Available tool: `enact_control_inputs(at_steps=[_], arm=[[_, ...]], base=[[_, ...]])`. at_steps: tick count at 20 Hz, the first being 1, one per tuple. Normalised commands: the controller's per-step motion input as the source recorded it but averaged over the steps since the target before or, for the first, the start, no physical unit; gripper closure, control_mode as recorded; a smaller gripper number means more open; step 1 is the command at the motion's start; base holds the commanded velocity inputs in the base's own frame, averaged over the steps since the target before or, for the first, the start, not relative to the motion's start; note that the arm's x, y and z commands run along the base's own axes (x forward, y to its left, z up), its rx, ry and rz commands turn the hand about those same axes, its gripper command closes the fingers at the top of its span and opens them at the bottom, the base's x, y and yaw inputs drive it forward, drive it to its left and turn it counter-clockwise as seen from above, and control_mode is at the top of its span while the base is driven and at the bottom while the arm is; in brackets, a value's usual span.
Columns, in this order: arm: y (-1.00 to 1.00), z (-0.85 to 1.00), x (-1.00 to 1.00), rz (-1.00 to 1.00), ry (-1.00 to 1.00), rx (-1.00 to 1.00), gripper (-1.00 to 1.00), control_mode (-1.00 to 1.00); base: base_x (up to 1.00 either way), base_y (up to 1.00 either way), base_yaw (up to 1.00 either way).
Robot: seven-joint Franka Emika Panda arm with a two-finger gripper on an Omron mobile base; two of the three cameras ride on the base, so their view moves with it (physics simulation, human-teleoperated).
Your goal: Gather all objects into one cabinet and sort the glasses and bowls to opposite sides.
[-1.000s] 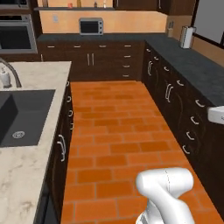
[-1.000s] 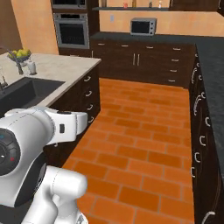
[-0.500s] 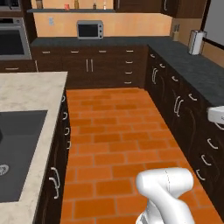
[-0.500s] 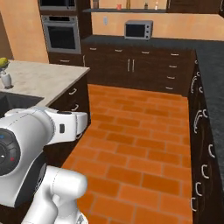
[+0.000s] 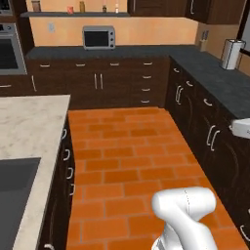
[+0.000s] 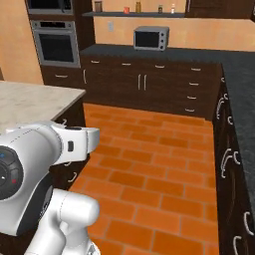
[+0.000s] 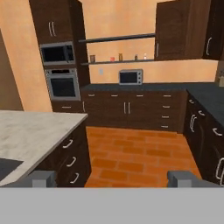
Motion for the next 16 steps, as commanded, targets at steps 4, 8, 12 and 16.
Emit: enact_control_inputs(at_steps=[4, 8, 12, 16], arm=[[0.0, 0.0, 0.0, 0.0, 0.0, 0.0, -1.0, 1.0], [0.0, 0.0, 0.0, 0.0, 0.0, 0.0, -1.0, 1.0], [0.0, 0.0, 0.0, 0.0, 0.0, 0.0, -1.0, 1.0], [0.0, 0.0, 0.0, 0.0, 0.0, 0.0, -1.0, 1.0]], base=[[1.0, -0.14, -0.04], [1.0, -0.14, -0.03], [1.0, -0.12, -0.01], [1.0, -0.08, 0.0]])
